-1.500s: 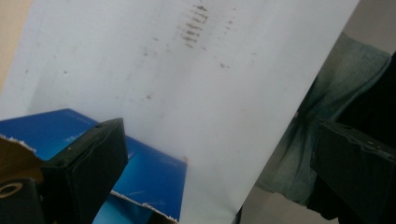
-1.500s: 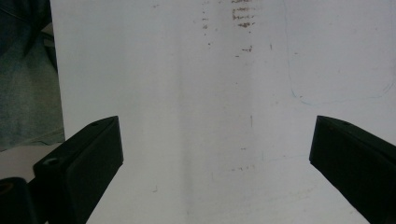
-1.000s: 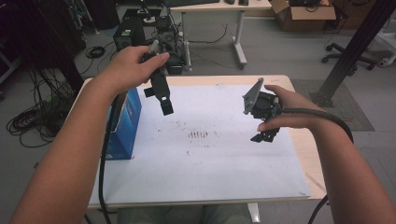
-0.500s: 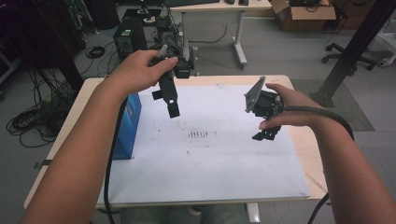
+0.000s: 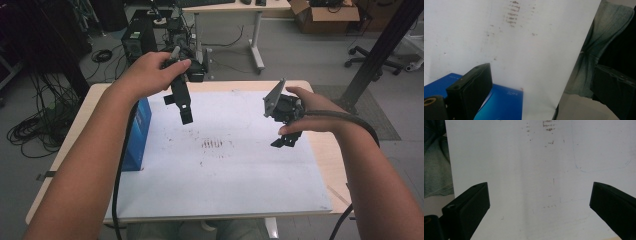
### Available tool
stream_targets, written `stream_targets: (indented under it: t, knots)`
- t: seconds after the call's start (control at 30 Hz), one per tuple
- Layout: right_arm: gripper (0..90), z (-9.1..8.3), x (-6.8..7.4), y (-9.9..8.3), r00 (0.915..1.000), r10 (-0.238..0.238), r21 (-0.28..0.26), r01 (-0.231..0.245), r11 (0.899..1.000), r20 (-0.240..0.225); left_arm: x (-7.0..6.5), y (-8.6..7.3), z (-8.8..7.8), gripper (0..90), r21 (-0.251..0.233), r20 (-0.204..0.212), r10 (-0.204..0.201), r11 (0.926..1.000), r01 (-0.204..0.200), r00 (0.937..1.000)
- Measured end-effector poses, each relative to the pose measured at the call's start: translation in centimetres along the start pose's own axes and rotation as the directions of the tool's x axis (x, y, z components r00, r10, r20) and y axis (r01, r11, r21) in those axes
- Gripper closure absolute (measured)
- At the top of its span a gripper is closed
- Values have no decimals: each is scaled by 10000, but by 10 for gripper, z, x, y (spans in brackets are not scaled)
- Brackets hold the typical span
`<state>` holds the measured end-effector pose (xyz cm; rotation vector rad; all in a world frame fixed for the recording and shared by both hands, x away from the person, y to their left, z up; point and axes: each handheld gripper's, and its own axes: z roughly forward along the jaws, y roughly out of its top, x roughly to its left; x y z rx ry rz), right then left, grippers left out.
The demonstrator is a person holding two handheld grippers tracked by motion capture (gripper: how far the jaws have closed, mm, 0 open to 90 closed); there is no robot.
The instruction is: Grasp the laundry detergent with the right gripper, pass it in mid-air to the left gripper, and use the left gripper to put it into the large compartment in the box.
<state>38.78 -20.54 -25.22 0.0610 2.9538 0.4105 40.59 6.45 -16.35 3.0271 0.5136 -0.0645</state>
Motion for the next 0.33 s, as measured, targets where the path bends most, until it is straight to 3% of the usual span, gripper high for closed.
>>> stream_targets:
  t: [0.33]
  knots:
    - [30, -2, 4, 2, 10000, -48, -67, 48, 10000, 83, -2, 1, 0, 46, -40, -25, 18, 10000, -18, 10000]
